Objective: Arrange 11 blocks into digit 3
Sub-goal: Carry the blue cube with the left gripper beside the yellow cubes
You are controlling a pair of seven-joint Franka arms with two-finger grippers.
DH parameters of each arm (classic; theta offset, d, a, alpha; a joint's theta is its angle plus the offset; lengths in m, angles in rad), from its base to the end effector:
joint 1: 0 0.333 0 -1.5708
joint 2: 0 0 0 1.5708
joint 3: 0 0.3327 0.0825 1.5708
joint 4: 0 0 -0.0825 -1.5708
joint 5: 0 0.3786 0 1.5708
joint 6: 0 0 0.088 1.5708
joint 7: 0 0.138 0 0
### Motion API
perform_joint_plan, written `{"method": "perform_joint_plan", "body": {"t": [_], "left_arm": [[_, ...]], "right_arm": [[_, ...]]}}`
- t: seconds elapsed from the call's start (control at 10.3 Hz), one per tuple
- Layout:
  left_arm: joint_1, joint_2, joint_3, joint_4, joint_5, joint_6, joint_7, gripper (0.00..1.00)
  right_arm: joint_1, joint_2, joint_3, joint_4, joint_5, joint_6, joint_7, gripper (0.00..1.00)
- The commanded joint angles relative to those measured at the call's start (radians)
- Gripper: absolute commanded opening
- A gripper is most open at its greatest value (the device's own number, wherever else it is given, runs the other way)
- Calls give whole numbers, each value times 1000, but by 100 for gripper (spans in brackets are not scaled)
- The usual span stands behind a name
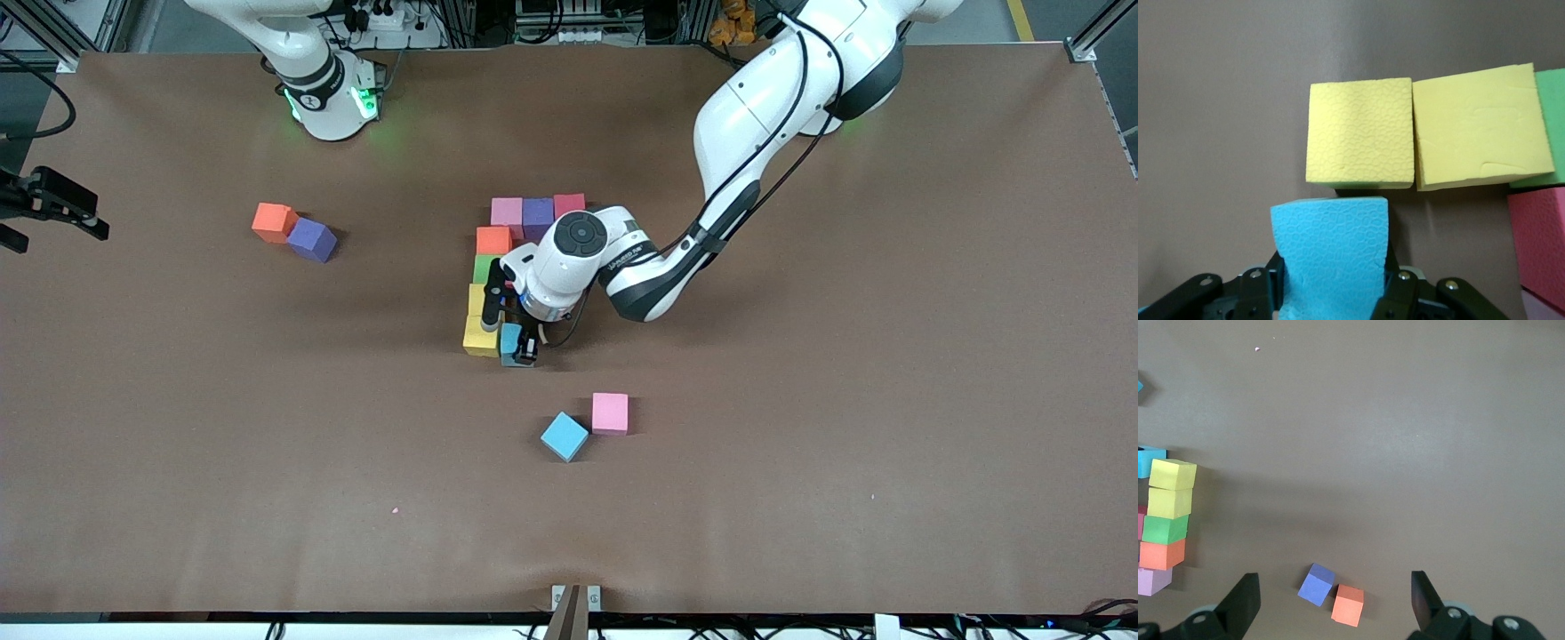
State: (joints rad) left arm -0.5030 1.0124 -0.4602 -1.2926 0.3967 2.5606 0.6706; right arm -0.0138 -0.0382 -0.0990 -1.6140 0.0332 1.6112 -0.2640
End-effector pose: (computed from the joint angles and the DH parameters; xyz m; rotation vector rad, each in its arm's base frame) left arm 0.5333 -0.5875 0.1868 1.9979 -2.1950 0.5196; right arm 0.5386 -0.0575 0.6144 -3.1024 -0.2338 -0.0646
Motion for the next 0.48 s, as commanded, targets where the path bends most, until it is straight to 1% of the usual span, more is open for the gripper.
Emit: {"method": "perform_joint_plan", "body": {"t": [0.0, 0.19, 0.39], "left_arm": [[-20, 12, 18, 26, -29, 13, 14, 49], [-29, 12, 21, 24, -29, 13, 9, 51], [-32, 12, 21, 24, -30, 12, 6, 52]], "right_arm": [[-15, -9, 9, 8, 4, -4, 0, 100], [-23, -8, 2, 11, 4, -7, 17, 100], [-14, -6, 12, 19, -4, 1, 234, 100]]}}
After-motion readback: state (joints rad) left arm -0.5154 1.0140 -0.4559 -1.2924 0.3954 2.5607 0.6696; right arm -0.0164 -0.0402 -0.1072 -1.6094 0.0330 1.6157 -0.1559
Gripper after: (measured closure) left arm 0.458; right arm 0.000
